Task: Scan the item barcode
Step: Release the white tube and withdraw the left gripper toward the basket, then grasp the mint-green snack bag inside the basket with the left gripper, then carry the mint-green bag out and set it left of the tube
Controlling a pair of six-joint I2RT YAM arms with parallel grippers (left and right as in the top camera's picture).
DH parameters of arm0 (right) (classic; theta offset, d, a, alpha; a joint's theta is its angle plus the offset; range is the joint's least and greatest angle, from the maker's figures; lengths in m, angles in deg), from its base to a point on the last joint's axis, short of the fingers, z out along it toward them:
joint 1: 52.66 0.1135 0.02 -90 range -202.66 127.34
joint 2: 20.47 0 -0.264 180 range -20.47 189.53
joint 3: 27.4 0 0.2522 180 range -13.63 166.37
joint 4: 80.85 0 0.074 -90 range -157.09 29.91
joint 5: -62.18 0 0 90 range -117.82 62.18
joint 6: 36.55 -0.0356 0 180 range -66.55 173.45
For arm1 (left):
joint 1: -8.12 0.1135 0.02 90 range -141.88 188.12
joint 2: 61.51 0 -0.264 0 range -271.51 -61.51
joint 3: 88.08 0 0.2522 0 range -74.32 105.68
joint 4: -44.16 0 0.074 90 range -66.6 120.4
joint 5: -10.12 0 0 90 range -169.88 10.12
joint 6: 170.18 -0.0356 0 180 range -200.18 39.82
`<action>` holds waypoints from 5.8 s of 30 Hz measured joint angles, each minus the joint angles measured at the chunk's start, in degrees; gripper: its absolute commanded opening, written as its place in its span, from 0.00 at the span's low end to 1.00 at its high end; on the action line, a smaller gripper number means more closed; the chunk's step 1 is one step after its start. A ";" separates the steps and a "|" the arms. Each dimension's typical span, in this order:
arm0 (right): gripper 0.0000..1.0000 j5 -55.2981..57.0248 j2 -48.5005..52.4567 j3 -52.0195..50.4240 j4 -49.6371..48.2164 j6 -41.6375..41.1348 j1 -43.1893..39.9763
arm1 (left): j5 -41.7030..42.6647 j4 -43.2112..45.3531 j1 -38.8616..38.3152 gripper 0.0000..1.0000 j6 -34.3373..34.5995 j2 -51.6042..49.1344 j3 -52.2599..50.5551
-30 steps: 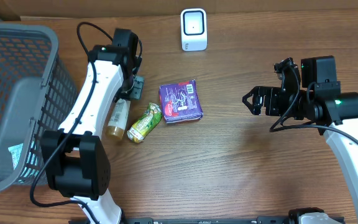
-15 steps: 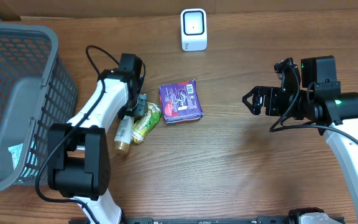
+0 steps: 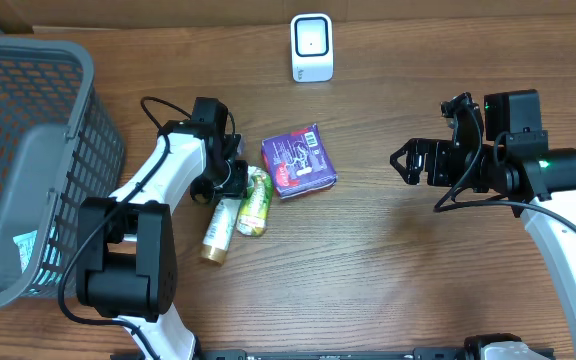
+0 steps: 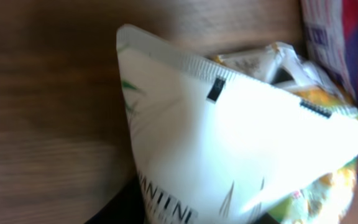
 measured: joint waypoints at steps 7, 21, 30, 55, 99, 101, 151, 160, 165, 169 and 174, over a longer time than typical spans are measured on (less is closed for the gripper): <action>1.00 0.00 0.00 0.00 0.02 0.02 0.00 | -0.92 -16.35 0.02 0.38 0.68 -0.02 18.97; 1.00 0.00 0.00 -0.02 -0.02 0.00 0.00 | -14.43 -44.76 0.94 0.39 2.25 0.63 77.20; 1.00 0.02 0.00 -0.02 0.00 0.00 0.00 | -18.16 -45.55 19.58 0.43 7.26 4.37 81.07; 1.00 0.00 0.00 -0.02 -0.02 0.00 0.00 | -11.15 -30.10 53.31 0.34 4.28 6.14 34.67; 1.00 0.02 0.00 -0.02 -0.04 0.00 0.00 | -21.42 7.17 58.03 0.52 -18.71 4.83 -3.87; 1.00 0.00 0.00 -0.02 0.00 0.00 0.00 | -21.49 6.82 58.03 0.34 -18.73 4.55 -3.69; 1.00 -0.02 0.00 -0.02 0.00 -0.02 0.00 | -9.49 -34.14 2.99 0.04 -7.65 2.16 50.62; 1.00 0.00 0.00 -0.02 0.04 -0.02 0.00 | -11.15 -19.43 3.04 0.04 -7.50 2.14 20.70; 1.00 0.00 0.00 -0.02 0.02 0.00 0.00 | -11.37 -15.21 3.04 0.04 -7.50 2.14 10.86; 1.00 -0.02 0.00 -0.02 0.00 -0.02 0.00 | -10.88 -12.28 3.04 0.30 -7.54 2.14 6.95; 1.00 0.02 0.00 -0.02 0.00 -0.02 0.00 | -7.67 -10.54 3.04 0.80 -7.26 2.14 6.36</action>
